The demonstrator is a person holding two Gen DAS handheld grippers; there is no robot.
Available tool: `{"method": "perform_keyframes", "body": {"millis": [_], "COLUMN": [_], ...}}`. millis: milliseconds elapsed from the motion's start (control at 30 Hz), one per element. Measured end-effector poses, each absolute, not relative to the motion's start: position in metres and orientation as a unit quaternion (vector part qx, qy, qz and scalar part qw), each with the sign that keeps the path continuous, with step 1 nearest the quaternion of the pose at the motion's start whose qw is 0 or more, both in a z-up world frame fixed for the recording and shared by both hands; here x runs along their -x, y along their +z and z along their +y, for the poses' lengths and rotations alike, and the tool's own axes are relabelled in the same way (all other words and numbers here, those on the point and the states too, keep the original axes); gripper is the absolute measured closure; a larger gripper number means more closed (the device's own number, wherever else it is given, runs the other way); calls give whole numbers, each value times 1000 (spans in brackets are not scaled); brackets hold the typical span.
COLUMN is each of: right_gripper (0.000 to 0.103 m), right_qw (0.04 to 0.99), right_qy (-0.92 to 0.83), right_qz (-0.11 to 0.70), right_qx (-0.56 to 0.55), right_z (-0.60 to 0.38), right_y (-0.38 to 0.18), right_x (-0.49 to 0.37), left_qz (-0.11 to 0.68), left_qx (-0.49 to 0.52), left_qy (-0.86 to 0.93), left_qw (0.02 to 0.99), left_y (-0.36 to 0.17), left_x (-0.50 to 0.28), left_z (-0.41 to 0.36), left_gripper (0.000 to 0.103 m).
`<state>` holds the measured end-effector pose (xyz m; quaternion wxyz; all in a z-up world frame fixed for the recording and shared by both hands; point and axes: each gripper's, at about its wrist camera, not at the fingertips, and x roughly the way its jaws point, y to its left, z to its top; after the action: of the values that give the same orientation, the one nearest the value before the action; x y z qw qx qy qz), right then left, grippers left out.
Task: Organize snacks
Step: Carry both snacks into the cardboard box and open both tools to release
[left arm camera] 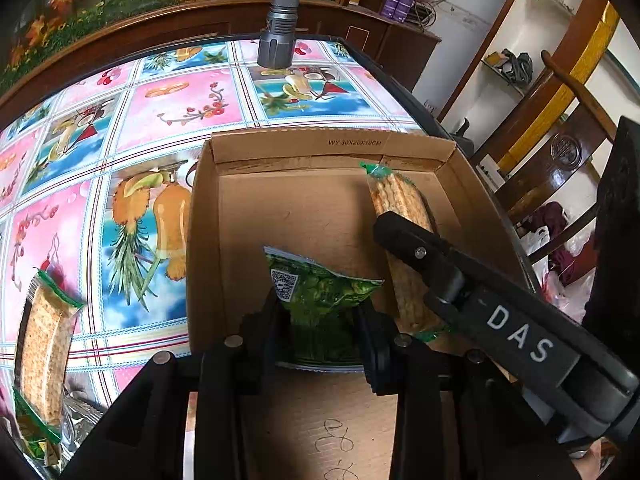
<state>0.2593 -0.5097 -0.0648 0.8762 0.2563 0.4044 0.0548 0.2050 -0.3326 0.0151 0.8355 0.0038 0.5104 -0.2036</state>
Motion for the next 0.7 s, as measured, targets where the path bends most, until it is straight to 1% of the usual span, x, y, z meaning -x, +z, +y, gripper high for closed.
{"method": "perform_keyframes", "body": {"millis": [67, 133, 167, 200, 400, 533, 600, 700], "right_gripper": [52, 52, 52, 52, 51, 43, 43, 43], "right_qw": [875, 875, 875, 875, 878, 889, 894, 898], "right_qy": [58, 57, 57, 57, 65, 61, 59, 60], "right_qz": [405, 405, 405, 405, 391, 368, 354, 339], "right_qx": [-259, -259, -258, -258, -267, -266, -268, -273], "right_z": [-512, -512, -513, -513, -516, -520, -521, -524], "right_y": [-66, -66, -66, -66, -59, -48, -41, -33], "right_x": [-264, -265, -265, -265, -264, -258, -253, -250], "left_qz": [511, 510, 508, 507, 491, 469, 462, 450], "left_qx": [-7, -11, -13, -12, 12, 36, 38, 42], "left_qy": [-202, -200, -199, -199, -210, -211, -209, -209], "left_qw": [836, 837, 838, 839, 845, 857, 861, 867], "left_y": [15, 15, 15, 16, 22, 30, 33, 41], "left_x": [-205, -205, -205, -204, -202, -196, -192, -186], "left_z": [-333, -334, -334, -334, -326, -317, -315, -312], "left_gripper": [68, 65, 59, 51, 37, 34, 29, 29]}}
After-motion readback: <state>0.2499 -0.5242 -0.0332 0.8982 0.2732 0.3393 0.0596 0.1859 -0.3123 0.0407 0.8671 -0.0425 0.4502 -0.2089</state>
